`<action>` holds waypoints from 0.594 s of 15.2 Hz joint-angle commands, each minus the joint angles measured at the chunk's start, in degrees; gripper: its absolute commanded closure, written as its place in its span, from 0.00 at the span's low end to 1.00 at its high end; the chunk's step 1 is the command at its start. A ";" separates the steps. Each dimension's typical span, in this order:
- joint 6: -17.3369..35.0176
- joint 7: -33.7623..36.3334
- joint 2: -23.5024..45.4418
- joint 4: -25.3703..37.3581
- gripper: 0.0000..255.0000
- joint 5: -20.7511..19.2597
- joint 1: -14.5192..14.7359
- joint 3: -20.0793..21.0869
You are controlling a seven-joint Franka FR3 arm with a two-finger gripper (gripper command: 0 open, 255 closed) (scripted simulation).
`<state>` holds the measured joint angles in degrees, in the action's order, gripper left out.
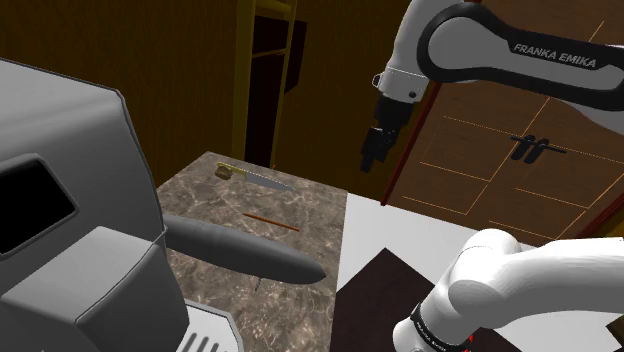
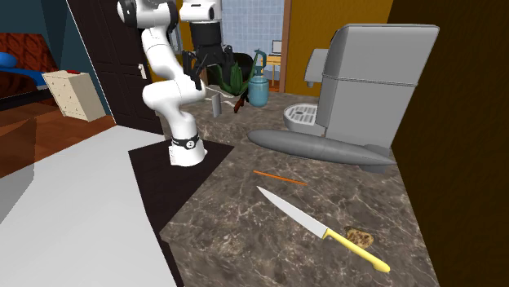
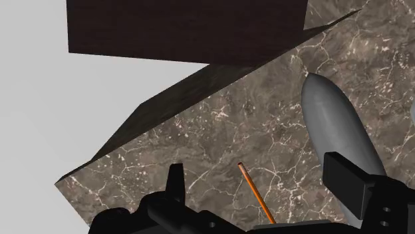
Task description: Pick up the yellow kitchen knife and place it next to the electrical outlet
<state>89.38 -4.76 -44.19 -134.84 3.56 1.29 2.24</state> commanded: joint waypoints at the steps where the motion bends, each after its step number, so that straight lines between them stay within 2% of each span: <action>1: 0.00 0.00 0.00 0.00 0.00 0.00 0.00 0.00; 9: 12.15 -1.49 16.26 3.86 0.00 -1.32 0.22 1.20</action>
<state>100.08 -6.20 -30.29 -131.90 2.39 1.45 3.19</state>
